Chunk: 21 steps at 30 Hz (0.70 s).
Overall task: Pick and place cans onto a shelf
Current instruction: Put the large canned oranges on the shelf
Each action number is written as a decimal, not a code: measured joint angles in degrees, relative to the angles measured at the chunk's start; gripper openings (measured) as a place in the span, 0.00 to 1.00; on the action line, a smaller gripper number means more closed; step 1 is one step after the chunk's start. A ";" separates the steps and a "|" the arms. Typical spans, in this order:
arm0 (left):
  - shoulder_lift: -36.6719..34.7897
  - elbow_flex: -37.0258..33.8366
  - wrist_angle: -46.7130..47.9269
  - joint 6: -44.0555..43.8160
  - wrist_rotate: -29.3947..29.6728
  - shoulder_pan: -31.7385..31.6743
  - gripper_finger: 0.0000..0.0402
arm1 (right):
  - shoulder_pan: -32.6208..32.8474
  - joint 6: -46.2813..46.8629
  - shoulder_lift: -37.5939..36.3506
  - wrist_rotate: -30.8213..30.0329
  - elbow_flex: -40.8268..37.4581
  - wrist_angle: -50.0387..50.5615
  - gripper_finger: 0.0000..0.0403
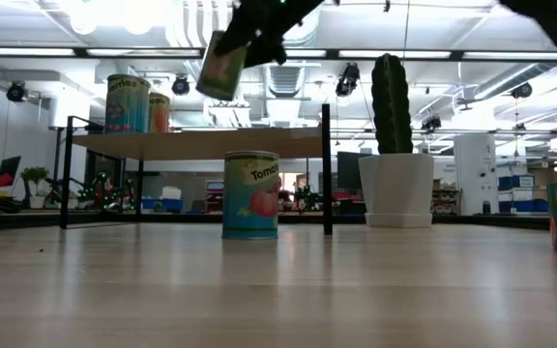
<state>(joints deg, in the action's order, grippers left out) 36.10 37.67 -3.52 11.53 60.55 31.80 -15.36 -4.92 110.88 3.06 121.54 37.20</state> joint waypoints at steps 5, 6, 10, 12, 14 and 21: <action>0.13 0.00 -0.69 -0.11 0.12 -0.01 0.11 | -2.77 -3.72 6.58 0.53 6.88 0.37 0.74; 0.17 0.00 -0.73 -0.11 0.39 -0.01 0.11 | -3.07 -4.11 7.86 0.51 8.03 0.48 0.74; 0.00 0.02 -1.54 -0.03 0.50 -0.01 0.11 | -3.71 -4.86 12.01 0.46 12.50 0.44 0.74; -0.15 0.05 -1.57 0.42 0.52 -0.02 0.11 | -3.92 -4.86 13.21 0.49 13.52 -0.34 0.74; -0.50 0.05 -1.57 1.58 0.52 -0.02 0.11 | -4.18 -4.83 13.32 0.24 13.11 -1.64 0.74; -1.01 0.05 -1.67 2.67 0.57 -0.03 0.11 | -4.92 -4.72 13.50 -1.59 13.11 -2.47 0.74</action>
<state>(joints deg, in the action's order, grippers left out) 35.09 37.71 -5.19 14.20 61.12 31.77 -20.28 -9.65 124.38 1.48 134.65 34.73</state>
